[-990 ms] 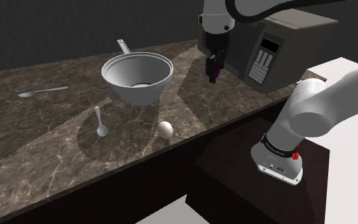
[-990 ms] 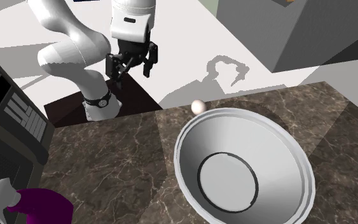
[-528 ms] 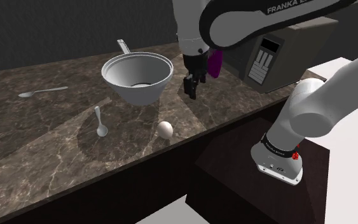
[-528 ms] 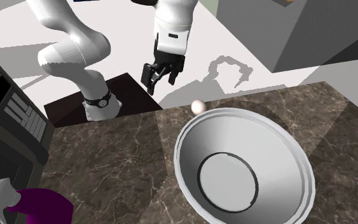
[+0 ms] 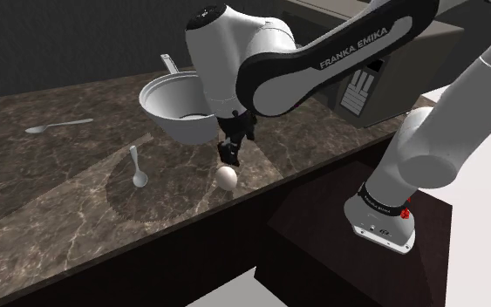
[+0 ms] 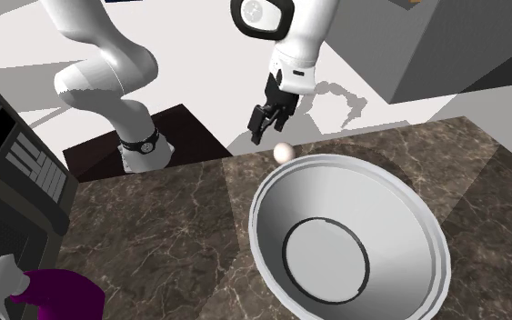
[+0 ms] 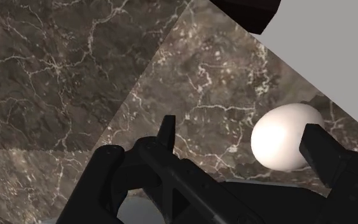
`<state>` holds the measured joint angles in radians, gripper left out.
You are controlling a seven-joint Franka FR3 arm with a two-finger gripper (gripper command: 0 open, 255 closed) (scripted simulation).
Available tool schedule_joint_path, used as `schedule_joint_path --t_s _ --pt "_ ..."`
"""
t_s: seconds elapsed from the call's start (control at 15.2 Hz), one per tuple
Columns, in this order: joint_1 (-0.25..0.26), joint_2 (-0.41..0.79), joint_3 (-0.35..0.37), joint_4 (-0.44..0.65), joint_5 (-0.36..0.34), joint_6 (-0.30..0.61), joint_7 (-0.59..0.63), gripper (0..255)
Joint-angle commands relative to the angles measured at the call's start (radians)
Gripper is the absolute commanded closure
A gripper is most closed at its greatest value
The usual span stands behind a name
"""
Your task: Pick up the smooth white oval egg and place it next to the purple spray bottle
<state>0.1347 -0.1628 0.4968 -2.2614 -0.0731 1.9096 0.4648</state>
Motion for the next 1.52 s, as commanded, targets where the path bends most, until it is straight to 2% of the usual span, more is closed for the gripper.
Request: schedule_joint_path --t_s 0.0,0.26,0.79,1.32,1.39,1.45 --pt "0.006 0.081 0.031 0.044 -0.042 0.019 0.063 0" --pt "0.039 0.256 0.07 0.147 -0.148 0.039 0.192 0" --pt "0.037 0.289 0.056 0.077 -0.182 0.135 0.214 0" --pt "0.037 0.289 0.056 0.077 -0.182 0.135 0.214 0" --pt "0.037 0.289 0.056 0.077 -0.182 0.135 0.214 255" --pt "0.037 0.289 0.056 0.077 -0.182 0.135 0.214 255"
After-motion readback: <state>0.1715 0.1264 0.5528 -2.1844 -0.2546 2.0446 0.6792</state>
